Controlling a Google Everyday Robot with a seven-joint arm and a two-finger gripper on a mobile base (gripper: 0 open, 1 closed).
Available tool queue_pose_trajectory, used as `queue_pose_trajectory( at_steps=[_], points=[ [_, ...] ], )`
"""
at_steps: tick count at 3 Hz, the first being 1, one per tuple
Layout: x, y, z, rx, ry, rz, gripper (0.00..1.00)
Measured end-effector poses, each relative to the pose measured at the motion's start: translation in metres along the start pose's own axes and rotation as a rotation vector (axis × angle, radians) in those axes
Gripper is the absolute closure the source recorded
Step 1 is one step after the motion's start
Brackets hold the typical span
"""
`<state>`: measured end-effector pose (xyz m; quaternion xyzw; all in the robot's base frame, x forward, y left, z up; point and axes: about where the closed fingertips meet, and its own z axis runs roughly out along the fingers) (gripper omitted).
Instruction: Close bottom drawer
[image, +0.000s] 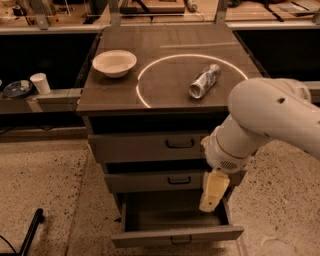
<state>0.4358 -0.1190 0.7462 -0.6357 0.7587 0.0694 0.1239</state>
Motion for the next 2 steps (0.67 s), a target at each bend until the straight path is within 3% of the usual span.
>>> queue_pose_trajectory(
  at_steps=[1,2],
  points=[
    [0.001,0.0,0.016,0.003,0.007,0.0,0.0],
    [0.011,0.022,0.079,-0.03,0.012,0.016,0.0]
  ],
)
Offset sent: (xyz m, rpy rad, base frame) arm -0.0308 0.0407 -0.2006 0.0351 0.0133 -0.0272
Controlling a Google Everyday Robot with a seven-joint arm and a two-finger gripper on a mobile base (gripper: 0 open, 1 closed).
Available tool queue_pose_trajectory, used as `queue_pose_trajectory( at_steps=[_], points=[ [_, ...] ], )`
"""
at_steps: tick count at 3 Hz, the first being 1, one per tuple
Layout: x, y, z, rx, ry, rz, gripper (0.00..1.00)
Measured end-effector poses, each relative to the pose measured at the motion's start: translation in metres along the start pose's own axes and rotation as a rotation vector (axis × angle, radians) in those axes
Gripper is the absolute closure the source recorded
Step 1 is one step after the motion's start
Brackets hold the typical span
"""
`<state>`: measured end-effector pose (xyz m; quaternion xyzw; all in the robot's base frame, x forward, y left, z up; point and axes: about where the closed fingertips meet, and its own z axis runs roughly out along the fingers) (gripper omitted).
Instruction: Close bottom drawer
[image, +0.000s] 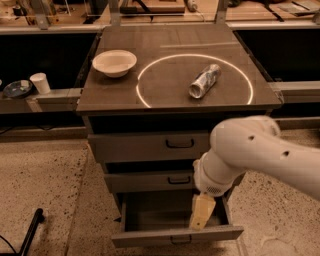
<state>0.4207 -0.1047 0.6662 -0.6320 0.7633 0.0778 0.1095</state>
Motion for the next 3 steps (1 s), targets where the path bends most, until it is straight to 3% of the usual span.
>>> queue_pose_trajectory(
  at_steps=[1,2,3],
  points=[
    [-0.004,0.01,0.044,0.008,-0.097,0.014,0.0],
    [-0.007,0.001,0.043,0.047,-0.122,0.001,0.0],
    [-0.008,0.008,0.055,-0.021,-0.13,-0.007,0.0]
  ],
)
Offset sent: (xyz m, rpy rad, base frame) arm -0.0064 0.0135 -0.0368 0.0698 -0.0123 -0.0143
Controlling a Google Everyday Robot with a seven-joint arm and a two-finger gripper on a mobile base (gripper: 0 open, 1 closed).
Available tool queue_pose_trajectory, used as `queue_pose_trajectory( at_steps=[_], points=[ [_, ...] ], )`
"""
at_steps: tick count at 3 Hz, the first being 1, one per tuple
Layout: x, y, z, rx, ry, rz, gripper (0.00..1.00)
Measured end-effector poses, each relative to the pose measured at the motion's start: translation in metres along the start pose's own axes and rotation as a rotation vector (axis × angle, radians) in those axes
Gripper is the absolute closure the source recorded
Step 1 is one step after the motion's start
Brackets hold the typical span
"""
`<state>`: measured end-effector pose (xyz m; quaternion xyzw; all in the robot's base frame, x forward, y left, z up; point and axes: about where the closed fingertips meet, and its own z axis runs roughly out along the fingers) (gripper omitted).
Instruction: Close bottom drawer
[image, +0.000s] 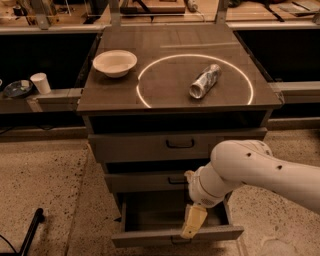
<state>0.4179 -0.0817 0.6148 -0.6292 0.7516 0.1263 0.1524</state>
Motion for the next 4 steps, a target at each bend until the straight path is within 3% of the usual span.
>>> queue_pose_trajectory(
  at_steps=[2,3,4],
  points=[
    [0.058,0.047,0.14,-0.203,-0.039,0.044,0.0],
    [0.073,0.062,0.185,-0.222,-0.084,0.051,0.18],
    [0.073,0.066,0.193,-0.232,-0.093,0.057,0.43]
  ],
)
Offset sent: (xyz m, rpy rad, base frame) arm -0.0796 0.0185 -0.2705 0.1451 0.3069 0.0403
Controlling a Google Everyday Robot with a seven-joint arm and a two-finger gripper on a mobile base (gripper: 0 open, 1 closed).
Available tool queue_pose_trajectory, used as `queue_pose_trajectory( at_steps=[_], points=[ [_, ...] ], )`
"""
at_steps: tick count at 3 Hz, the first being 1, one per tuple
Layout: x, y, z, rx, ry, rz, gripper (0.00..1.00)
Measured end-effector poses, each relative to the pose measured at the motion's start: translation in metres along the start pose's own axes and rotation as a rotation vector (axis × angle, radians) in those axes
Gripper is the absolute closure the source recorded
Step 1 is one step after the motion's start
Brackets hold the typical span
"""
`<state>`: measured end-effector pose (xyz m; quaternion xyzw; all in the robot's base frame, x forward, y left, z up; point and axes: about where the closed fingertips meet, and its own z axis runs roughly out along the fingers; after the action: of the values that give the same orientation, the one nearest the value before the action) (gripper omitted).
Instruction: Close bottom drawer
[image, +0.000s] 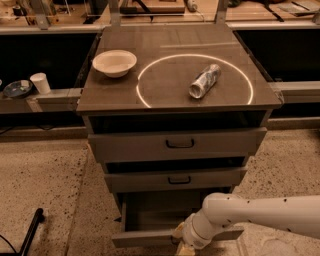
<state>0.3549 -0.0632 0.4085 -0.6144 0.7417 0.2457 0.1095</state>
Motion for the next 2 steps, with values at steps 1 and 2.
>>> queue_pose_trajectory(
  at_steps=[1,2],
  points=[
    [0.0,0.0,0.0,0.0,0.0,0.0,0.65],
    [0.015,-0.006,0.019,-0.007,0.006,0.043,0.88]
  ],
)
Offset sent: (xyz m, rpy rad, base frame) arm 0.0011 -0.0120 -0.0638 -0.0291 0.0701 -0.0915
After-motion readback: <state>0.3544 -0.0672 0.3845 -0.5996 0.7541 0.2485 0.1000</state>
